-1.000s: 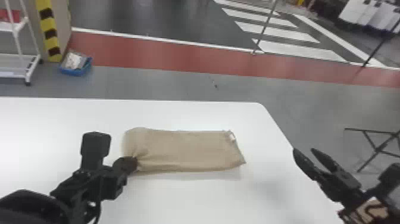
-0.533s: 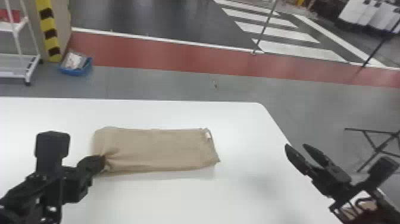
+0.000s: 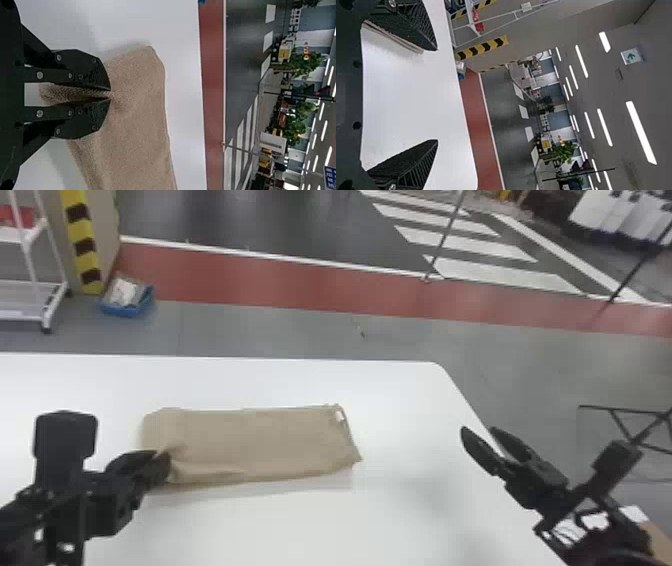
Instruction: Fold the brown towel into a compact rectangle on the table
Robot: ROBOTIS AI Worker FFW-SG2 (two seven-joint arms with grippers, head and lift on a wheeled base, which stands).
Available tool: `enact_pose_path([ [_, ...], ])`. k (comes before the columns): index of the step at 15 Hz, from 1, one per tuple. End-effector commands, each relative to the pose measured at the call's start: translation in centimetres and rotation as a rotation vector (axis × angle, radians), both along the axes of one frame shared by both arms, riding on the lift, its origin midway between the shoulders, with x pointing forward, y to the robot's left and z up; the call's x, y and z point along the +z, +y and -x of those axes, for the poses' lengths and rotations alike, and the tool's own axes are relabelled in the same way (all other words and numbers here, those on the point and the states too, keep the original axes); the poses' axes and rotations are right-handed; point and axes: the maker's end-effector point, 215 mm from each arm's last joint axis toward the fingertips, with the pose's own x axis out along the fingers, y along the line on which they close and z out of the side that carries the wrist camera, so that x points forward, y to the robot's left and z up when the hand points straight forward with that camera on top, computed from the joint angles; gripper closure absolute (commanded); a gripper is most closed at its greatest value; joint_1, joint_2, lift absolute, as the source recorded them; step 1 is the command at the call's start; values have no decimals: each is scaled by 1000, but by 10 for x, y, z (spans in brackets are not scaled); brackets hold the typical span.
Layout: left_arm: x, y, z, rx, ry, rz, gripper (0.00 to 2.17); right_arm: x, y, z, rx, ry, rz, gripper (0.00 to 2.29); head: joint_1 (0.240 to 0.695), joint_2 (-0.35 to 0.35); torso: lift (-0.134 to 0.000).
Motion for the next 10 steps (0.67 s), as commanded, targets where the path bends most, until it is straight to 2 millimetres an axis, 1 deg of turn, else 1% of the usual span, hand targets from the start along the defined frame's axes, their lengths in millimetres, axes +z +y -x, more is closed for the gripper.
enact_pose_path([
  [1,32,4,8,-12,-34,-7,134,-3,5,-8,2,21,-7,49,695,-350,-124],
  [2,44,3,12,-23,-49,-2,130,-5,7,-12,6,33,-10,49,695,-350,-124],
  [3,55,8,15,-23,-61,-9,130,-7,13,-18,14,41,-12,49,695,-350,-124],
  [4,60,11,18,-23,-65,-16,130,-10,22,-23,26,54,-14,49,695,-350,-124],
  [6,66,7,10,-24,-84,-1,134,-18,42,-33,40,73,-9,53,695,-350,-124],
  [7,62,-1,2,-30,-94,13,137,-21,54,-38,50,80,-7,56,695,-348,-124],
  [8,64,-13,-8,-43,-134,41,137,-23,66,-46,56,86,-5,66,695,-338,-124],
  [9,64,-21,-17,-54,-162,55,137,-26,76,-53,76,97,-24,66,695,-331,-124],
  [10,62,-32,-24,-72,-187,64,134,-38,89,-59,94,145,-56,66,695,-324,-124],
])
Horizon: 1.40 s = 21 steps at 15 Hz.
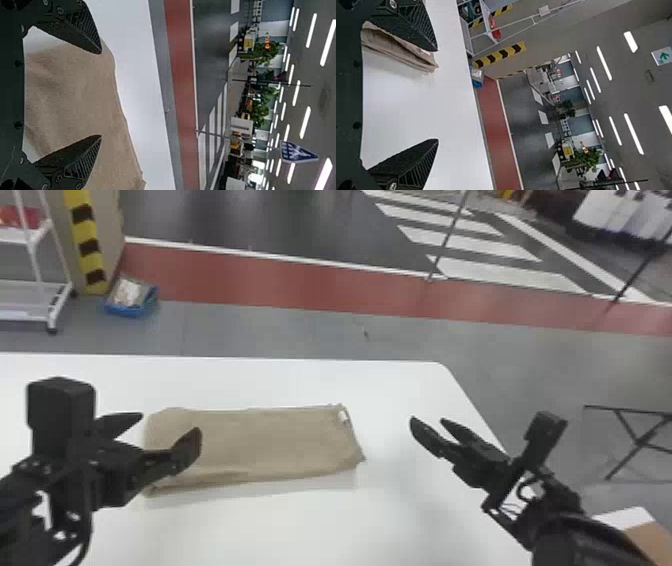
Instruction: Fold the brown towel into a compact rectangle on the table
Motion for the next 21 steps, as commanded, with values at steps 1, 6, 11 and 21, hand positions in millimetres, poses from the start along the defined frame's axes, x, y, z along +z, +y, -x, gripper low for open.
enact_pose_path([
  [1,-4,-23,-20,-32,-54,21,134,-15,27,-16,29,61,-31,70,695,-318,-124],
  [6,-20,-52,-35,-102,-74,7,211,-38,68,-56,81,247,5,70,695,-288,-124],
  [11,-23,-50,-34,-113,-74,-8,215,-65,76,-42,58,616,58,140,695,-267,-124],
  [21,-40,-58,-29,-142,-44,-19,215,-68,93,-84,104,661,93,346,695,-252,-124],
])
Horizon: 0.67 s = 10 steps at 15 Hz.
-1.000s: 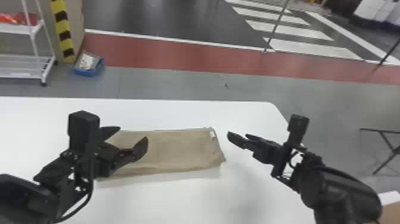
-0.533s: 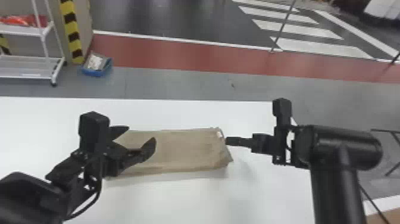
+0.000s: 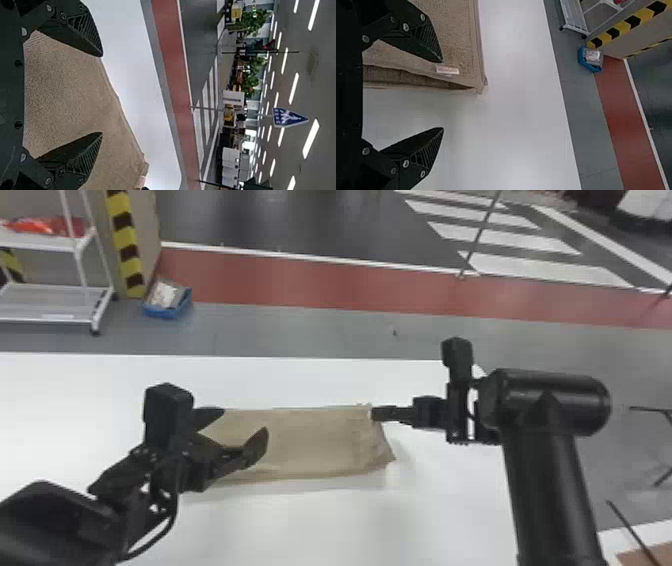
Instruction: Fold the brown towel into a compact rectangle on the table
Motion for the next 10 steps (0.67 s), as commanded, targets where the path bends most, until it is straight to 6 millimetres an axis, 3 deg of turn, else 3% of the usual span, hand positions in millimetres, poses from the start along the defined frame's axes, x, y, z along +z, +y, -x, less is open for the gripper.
enact_pose_path([
  [1,-9,-5,2,-9,17,-6,221,-7,7,-2,13,16,-21,343,695,-250,-124],
  [6,-15,-10,-3,-17,32,-29,272,-15,25,11,45,82,-69,407,695,-241,-124],
  [10,-22,-13,-1,-24,54,-44,272,-8,33,14,59,119,-63,414,695,-233,-124],
])
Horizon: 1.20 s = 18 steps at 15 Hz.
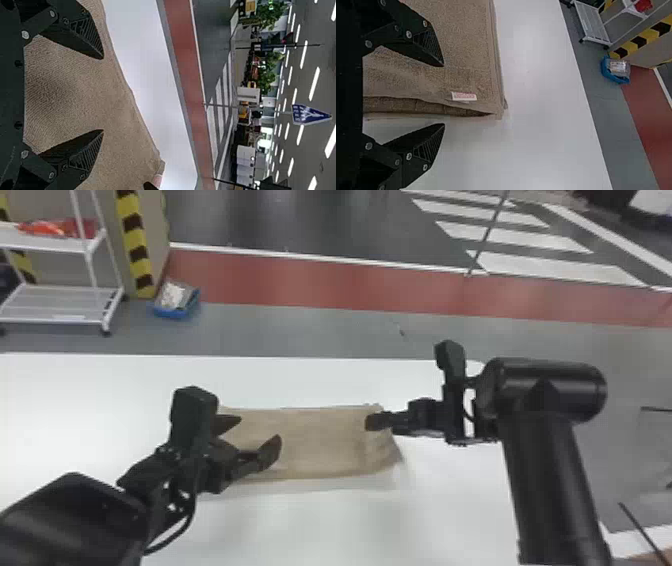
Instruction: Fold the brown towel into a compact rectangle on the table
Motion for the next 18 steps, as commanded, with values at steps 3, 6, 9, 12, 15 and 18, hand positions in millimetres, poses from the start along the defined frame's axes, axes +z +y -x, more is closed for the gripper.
enact_pose_path([
  [3,0,-6,2,-12,0,0,272,0,0,3,13,41,69,468,695,-232,-124],
  [6,-3,-7,4,-14,11,-1,272,-6,-1,3,19,75,95,468,695,-239,-124],
  [9,-1,-7,5,-15,8,-1,272,-16,-5,2,24,91,137,468,695,-242,-124],
  [12,-3,-6,5,-17,10,-4,275,-21,-5,0,29,109,141,572,695,-245,-124],
  [15,1,-7,1,-20,-5,-18,275,-23,2,0,44,92,108,1011,695,-242,-124],
  [18,-6,-5,-2,-18,5,-28,275,-11,13,-4,59,62,61,1204,695,-233,-124],
])
